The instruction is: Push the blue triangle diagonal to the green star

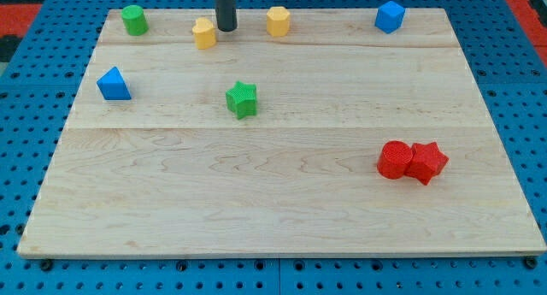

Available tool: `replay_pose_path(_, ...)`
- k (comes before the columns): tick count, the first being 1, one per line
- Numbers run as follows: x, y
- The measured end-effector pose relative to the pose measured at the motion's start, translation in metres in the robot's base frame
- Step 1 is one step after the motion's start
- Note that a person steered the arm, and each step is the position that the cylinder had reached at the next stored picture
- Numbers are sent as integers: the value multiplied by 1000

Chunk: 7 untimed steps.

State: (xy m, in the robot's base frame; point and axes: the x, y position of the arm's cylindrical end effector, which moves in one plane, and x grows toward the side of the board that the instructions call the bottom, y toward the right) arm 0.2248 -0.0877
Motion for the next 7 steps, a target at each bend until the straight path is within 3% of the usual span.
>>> replay_pose_path(1,11,-41)
replay_pose_path(2,71,-82)
replay_pose_path(4,84,-142)
replay_pose_path(6,160,-133)
replay_pose_path(7,191,-87)
